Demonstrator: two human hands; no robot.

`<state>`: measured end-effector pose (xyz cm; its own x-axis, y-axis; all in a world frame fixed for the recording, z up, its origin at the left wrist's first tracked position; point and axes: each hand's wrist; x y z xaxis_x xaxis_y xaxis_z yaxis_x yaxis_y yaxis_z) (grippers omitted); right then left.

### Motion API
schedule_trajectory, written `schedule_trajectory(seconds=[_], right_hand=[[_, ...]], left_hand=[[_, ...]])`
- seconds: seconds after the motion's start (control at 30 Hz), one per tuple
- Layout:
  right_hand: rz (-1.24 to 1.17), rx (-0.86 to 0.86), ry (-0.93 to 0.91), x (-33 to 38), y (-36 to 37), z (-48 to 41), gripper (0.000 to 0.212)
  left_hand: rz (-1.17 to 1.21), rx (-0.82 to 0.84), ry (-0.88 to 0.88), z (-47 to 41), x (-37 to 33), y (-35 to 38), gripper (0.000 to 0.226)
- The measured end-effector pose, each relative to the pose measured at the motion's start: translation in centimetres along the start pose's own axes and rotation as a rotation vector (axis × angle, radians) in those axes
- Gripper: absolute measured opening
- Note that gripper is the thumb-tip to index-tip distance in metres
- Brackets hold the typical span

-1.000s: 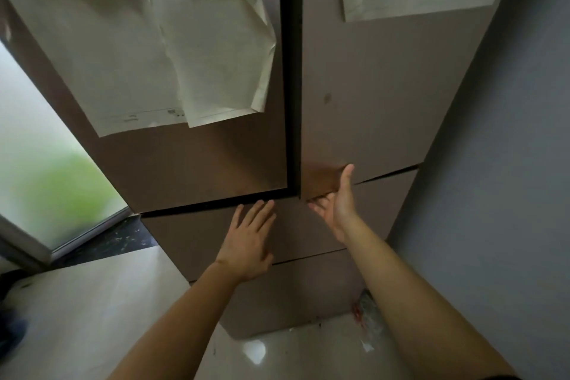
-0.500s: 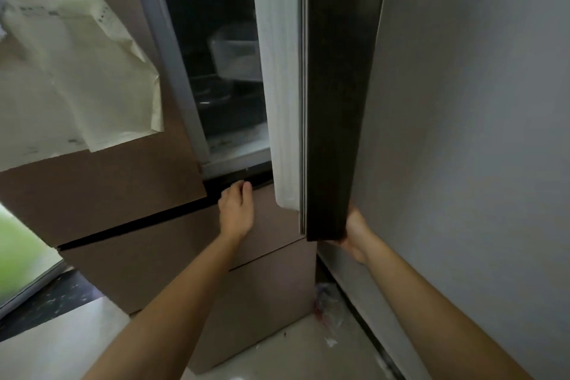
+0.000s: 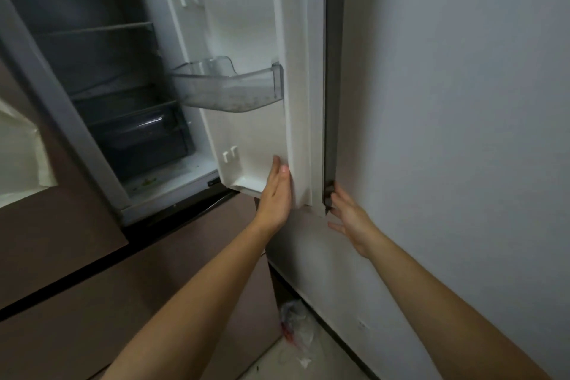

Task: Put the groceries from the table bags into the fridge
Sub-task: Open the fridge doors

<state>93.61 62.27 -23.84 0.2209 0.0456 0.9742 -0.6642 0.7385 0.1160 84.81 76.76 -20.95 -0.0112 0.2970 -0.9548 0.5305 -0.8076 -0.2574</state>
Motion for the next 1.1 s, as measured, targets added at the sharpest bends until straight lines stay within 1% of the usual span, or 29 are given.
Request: schedule_trajectory(seconds=[0.13,0.27,0.33,0.4,0.47,0.5,0.6,0.63,0.67,0.73,0.77,0.83,0.9,0.93,1.03,1.1], right_hand=[[0.101,0.037,-0.015,0.5,-0.3,-0.6,0.062],[0.112,0.025,-0.039,0.5,-0.6,-1.5,0.066],[0.098,-0.029,-0.069,0.0,-0.4,-2.0,0.063],[0.115,-0.126,-0.085,-0.9,0.3,-2.3,0.055],[0.156,-0.198,-0.034,-2.5,1.2,-2.6,0.047],[0.166,-0.196,0.038,-3.6,1.9,-2.7,0.046],[0.131,-0.090,0.353,-6.3,5.2,-2.5,0.045],[0.120,-0.035,0.414,-6.8,6.7,-2.3,0.042],[0.123,0.017,0.431,-7.1,8.1,-2.1,0.036],[0.197,0.110,0.390,-7.5,11.2,-2.4,0.021],[0.234,0.149,0.356,-7.5,12.7,-2.6,0.019],[0.317,0.220,0.298,-7.5,16.1,-3.2,0.033],[0.394,0.285,0.221,-6.7,19.7,-3.6,0.040],[0.391,0.324,0.183,-6.0,21.5,-3.6,0.042],[0.272,0.429,0.084,-3.6,27.4,-4.1,0.046],[0.222,0.470,0.008,-1.8,30.9,-4.4,0.047]], left_hand=[[-0.007,0.045,-0.034,-1.3,-0.7,0.8,0.062],[-0.135,0.096,-0.047,-1.7,-1.5,0.3,0.063],[-0.226,0.092,-0.048,-1.4,-1.8,-0.2,0.060],[-0.289,0.089,-0.056,-0.7,-1.9,-1.0,0.055],[-0.299,0.068,-0.085,0.5,-1.3,-2.2,0.055],[-0.277,0.043,-0.119,1.3,-0.8,-3.0,0.057],[-0.155,-0.095,-0.278,3.7,1.3,-6.7,0.068],[-0.112,-0.154,-0.344,4.5,2.2,-8.3,0.071],[-0.067,-0.220,-0.411,5.3,3.0,-9.9,0.074],[0.056,-0.369,-0.531,6.9,5.1,-13.6,0.077],[0.134,-0.442,-0.581,7.8,6.1,-15.3,0.078],[0.303,-0.591,-0.640,10.1,7.9,-18.8,0.078],[0.455,-0.714,-0.628,12.1,9.3,-21.7,0.079],[0.521,-0.766,-0.605,12.9,9.8,-22.8,0.080],[0.720,-0.878,-0.510,14.6,10.7,-25.8,0.088],[0.868,-0.917,-0.455,15.1,11.0,-27.2,0.096]])
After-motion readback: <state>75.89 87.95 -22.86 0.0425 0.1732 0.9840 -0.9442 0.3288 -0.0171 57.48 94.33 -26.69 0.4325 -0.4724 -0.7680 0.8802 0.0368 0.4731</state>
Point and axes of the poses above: each hand's wrist, its own z-axis away from the middle knuckle, its own y-axis out of the palm, x = y × z, and after that the axes turned 4 degrees about x, right-handed
